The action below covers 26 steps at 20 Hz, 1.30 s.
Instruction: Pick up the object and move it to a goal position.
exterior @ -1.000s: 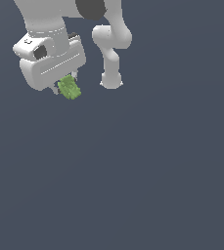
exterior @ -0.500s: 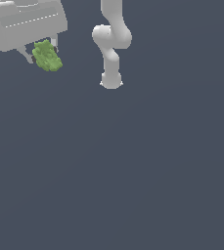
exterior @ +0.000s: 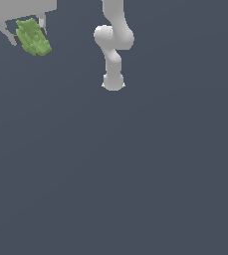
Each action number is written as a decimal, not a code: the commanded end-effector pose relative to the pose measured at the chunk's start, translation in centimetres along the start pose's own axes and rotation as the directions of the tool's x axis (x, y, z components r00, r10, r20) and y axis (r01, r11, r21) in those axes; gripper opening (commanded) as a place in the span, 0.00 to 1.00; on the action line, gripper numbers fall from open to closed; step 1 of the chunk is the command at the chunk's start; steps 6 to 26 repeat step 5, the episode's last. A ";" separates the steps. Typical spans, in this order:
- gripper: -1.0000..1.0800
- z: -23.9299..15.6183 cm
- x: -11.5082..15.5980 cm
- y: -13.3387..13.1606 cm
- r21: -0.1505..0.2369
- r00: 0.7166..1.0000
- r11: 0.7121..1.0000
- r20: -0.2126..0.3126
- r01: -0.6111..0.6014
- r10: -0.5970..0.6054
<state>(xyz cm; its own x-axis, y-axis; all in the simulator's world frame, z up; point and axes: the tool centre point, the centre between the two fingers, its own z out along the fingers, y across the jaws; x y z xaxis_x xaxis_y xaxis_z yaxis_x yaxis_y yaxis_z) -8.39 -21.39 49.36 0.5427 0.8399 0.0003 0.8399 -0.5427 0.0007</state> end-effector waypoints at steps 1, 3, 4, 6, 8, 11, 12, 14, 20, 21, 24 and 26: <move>0.00 -0.5 -0.2 0.1 0.001 1.000 1.000 0.000 0.000 0.000; 0.00 -0.7 -0.3 0.2 0.001 1.000 1.000 0.000 0.000 0.000; 0.00 -0.8 -0.3 0.2 0.001 1.000 1.000 0.000 0.000 0.000; 0.00 -0.8 -0.3 0.2 0.001 1.000 1.000 0.000 0.000 0.000; 0.00 -0.8 -0.3 0.2 0.001 1.000 1.000 0.000 0.000 0.000; 0.00 -0.8 -0.3 0.2 0.001 1.000 1.000 0.000 0.000 0.000; 0.00 -0.8 -0.3 0.2 0.001 1.000 1.000 0.000 0.000 0.000; 0.00 -0.8 -0.3 0.2 0.001 1.000 1.000 0.000 0.000 0.000; 0.00 -0.8 -0.3 0.2 0.001 1.000 1.000 0.000 0.000 0.000; 0.00 -0.8 -0.3 0.2 0.001 1.000 1.000 0.000 0.000 0.000; 0.00 -0.8 -0.3 0.2 0.001 1.000 1.000 0.000 0.000 0.000; 0.00 -0.8 -0.3 0.2 0.001 1.000 1.000 0.000 0.000 0.000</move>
